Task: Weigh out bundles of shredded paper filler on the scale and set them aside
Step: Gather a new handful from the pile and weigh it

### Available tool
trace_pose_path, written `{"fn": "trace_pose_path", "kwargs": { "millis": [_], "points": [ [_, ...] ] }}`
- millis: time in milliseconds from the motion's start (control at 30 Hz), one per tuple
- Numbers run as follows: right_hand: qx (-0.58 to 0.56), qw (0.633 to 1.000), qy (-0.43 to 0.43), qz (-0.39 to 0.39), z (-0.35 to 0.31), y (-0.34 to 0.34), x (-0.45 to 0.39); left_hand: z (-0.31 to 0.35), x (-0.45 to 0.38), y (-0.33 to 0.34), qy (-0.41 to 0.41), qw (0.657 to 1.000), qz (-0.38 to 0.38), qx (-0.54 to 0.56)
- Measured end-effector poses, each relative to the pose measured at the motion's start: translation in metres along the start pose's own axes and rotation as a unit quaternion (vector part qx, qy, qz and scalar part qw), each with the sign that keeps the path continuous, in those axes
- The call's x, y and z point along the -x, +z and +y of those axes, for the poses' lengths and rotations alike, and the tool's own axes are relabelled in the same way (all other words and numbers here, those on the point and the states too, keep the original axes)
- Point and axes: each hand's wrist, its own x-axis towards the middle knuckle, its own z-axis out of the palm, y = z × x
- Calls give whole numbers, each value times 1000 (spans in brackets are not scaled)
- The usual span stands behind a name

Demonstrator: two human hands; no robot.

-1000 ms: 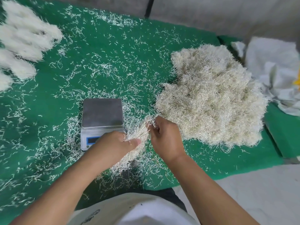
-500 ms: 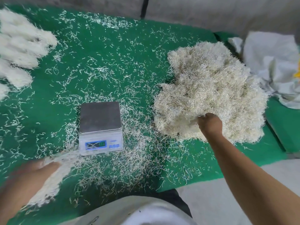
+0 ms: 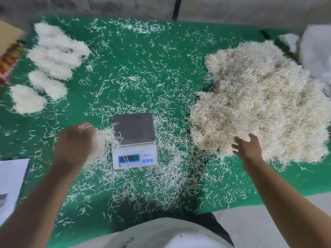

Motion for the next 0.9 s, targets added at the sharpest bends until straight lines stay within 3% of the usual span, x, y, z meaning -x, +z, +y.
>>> {"fn": "trace_pose_path", "kwargs": {
  "millis": [100, 267, 400, 533, 733, 900],
  "points": [
    [159, 984, -60, -47, 38, 8, 23, 15, -27, 25, 11, 991, -10, 133],
    [300, 942, -99, -110, 84, 23, 49, 23, -71, 82, 77, 988, -119, 55],
    [425, 870, -130, -213, 113, 29, 60, 18, -92, 109, 118, 969, -217, -29],
    [487, 823, -139, -257, 138, 38, 65, 11, -102, 125, 183, 946, -238, -120],
    [551, 792, -132, -227, 151, 49, 44, -3, -110, 145, 217, 940, -233, -119],
    [563, 801, -142, -143, 167, 64, 21, -17, -110, 151, 246, 948, -155, -128]
  ]
}}
